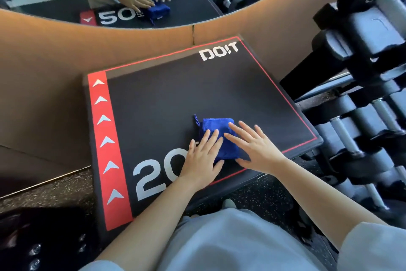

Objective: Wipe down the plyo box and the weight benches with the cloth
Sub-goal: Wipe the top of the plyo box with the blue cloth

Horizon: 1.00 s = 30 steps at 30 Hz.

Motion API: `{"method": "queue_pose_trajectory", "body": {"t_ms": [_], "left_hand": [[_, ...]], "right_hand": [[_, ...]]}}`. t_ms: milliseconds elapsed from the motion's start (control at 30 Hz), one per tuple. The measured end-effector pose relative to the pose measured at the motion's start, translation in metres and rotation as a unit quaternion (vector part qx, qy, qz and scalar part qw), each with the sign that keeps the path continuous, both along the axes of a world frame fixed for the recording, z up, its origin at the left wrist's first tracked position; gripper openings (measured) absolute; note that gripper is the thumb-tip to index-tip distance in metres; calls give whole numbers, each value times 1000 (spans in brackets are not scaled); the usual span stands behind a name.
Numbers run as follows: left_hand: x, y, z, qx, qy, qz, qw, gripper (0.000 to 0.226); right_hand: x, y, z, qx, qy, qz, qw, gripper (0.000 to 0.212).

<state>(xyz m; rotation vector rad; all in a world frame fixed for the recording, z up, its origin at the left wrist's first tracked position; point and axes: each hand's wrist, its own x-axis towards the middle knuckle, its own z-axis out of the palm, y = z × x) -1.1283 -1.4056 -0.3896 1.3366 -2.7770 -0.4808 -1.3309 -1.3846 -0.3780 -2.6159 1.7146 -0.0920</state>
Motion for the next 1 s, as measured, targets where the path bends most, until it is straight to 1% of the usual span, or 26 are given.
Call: {"method": "queue_pose_trajectory", "body": {"t_ms": [133, 200, 333, 433, 533, 633, 700, 767, 800, 1000], "left_hand": [[1, -2, -3, 6, 4, 9, 1000, 58], [1, -2, -5, 6, 26, 15, 1000, 58], [3, -2, -10, 18, 55, 16, 998, 66], [3, -2, -5, 33, 50, 16, 998, 62], [4, -3, 0, 37, 26, 10, 999, 59], [6, -4, 1, 13, 24, 10, 1000, 73], [6, -4, 1, -20, 44, 15, 999, 74], [4, -4, -1, -62, 61, 21, 996, 68], [3, -4, -3, -75, 74, 28, 994, 66], [-5, -10, 5, -88, 210, 94, 969, 51]], "right_hand": [[-7, -8, -5, 5, -33, 33, 999, 91], [-12, -11, -7, 4, -47, 50, 998, 91], [-17, -16, -9, -9, -66, 81, 995, 87], [-16, -21, -13, -27, -80, 109, 990, 78], [-15, -26, -14, -56, -100, 129, 985, 66], [-15, -29, -11, -77, -138, 147, 976, 53], [-12, -31, -7, -87, -159, 156, 971, 43], [-9, -34, -1, -91, -171, 156, 969, 33], [-8, -36, 2, -86, -179, 149, 968, 31], [5, -40, 21, -27, -271, 75, 959, 36]]}}
